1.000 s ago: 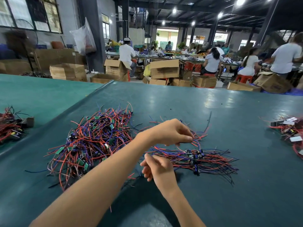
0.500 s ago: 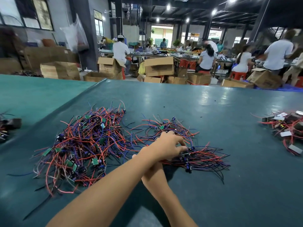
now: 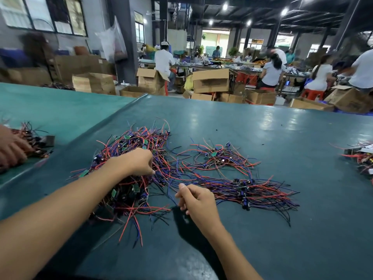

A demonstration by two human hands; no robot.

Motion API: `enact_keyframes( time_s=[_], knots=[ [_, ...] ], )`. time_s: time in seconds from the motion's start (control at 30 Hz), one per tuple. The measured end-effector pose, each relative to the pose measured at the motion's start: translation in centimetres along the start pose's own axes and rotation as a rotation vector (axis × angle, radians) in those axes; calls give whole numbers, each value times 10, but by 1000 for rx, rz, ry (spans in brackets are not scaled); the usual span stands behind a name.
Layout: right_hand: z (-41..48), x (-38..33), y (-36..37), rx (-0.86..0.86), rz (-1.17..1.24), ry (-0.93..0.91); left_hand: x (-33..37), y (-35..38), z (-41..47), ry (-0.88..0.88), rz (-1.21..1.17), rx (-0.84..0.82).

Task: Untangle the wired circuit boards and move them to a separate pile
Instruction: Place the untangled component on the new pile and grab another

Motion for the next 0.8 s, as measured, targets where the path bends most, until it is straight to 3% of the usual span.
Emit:
enact_keyframes(
  time_s=[0.17, 0.27, 0.6, 0.8],
  knots=[
    [1, 1, 2, -17, -10, -14, 22, 5, -18, 269, 64, 271],
    [2, 4, 1, -4, 9, 3, 47, 17, -21, 399, 124, 213],
    [0, 8, 2, 1, 42, 14, 51, 28, -15, 282, 7, 70],
    [1, 10, 3, -12, 81, 41, 34, -14, -29, 207, -427, 226]
  ],
)
Point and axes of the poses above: each hand's wrist, its own z-axis towards the middle knuckle, its own y-axis out of the palm, x = y × z, the point moved 7 cm from there along z, towards the middle knuckle, and after that the axes turned 1 degree about -x, right-handed, at the moved point
